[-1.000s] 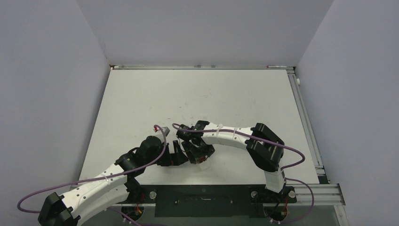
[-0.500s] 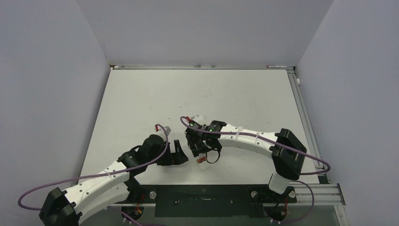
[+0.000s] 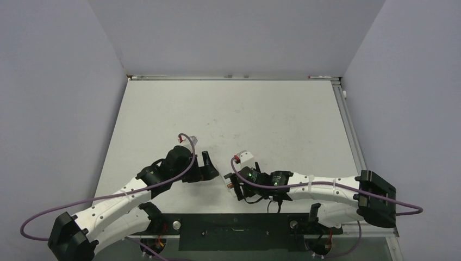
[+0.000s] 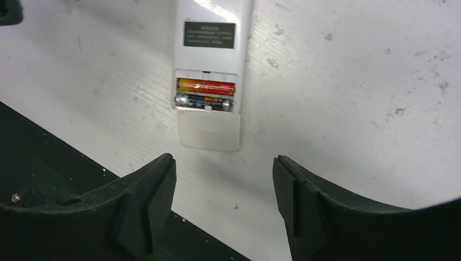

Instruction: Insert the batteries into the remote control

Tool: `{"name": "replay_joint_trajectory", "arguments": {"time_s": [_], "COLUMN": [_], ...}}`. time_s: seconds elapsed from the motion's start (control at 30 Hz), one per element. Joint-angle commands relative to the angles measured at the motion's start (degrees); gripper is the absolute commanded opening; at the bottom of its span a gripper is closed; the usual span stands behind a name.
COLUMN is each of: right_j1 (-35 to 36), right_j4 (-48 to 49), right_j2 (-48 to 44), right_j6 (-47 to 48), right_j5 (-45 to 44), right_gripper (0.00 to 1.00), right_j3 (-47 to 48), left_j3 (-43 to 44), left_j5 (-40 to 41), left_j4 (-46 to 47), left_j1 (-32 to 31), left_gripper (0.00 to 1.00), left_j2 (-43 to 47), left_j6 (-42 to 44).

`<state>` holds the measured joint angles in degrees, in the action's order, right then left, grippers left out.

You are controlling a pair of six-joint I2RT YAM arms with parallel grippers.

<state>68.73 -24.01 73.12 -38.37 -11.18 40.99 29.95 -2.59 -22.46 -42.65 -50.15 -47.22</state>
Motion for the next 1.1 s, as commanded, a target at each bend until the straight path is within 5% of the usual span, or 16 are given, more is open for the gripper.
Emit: {"name": "replay_joint_trajectory", "arguments": {"time_s": [0.0,0.4,1.07], "right_j1": [4.8,14.9,17.9], "right_j4": [11.3,22.5,34.5], "right_j2": [-1.5,2.0,10.0], "right_j6": [-1.3,-6.0,-8.3], "right_j5": [-8.3,-23.7,-29.2], "right_gripper": [0.65,0.66,0.66], "right_j3": [-2.8,-12.1,-15.2], "left_j3": [3.3,2.1,-0.2], "left_j5": [-0.9,-4.1,-5.4], "left_j4": [-1.7,-0.9,-0.7], "left_j1": [0.3,0.4,0.9], "left_gripper": [0.96,0.96,0.96], "left_j2": [2.2,6.5,9.8], "left_j6": [-0.1,0.3,1.4]}}
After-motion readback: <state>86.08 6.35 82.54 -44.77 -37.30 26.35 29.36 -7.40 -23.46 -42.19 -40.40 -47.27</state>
